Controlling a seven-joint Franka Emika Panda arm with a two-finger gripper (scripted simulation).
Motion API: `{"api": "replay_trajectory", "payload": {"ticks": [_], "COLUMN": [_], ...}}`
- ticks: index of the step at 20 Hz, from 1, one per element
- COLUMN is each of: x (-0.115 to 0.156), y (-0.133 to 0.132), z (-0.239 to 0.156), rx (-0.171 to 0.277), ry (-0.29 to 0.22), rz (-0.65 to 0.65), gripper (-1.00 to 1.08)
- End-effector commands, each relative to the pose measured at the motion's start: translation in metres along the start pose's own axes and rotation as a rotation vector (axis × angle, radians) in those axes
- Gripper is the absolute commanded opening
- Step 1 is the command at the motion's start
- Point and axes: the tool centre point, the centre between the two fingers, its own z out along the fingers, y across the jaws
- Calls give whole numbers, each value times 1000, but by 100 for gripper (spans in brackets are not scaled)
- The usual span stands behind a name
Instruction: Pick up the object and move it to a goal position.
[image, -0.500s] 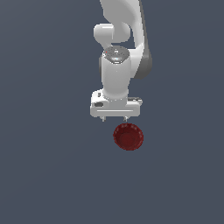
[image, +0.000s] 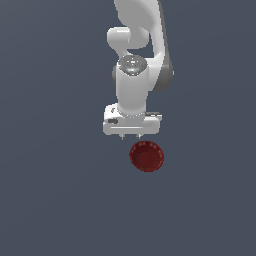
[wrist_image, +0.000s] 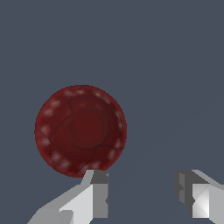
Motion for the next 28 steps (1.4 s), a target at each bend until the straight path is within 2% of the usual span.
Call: {"api": "replay_trajectory", "payload": {"ticks": [1, 8, 14, 19, 28], "x": [0, 0, 0, -2, -13], "y": [0, -9, -26, -43, -66], "z": [0, 7, 19, 34, 62], "rx": [0, 29, 84, 147, 256], "ry": [0, 19, 53, 90, 151], "rz": [0, 50, 155, 295, 625], "gripper": [28, 28, 28, 28, 28]}}
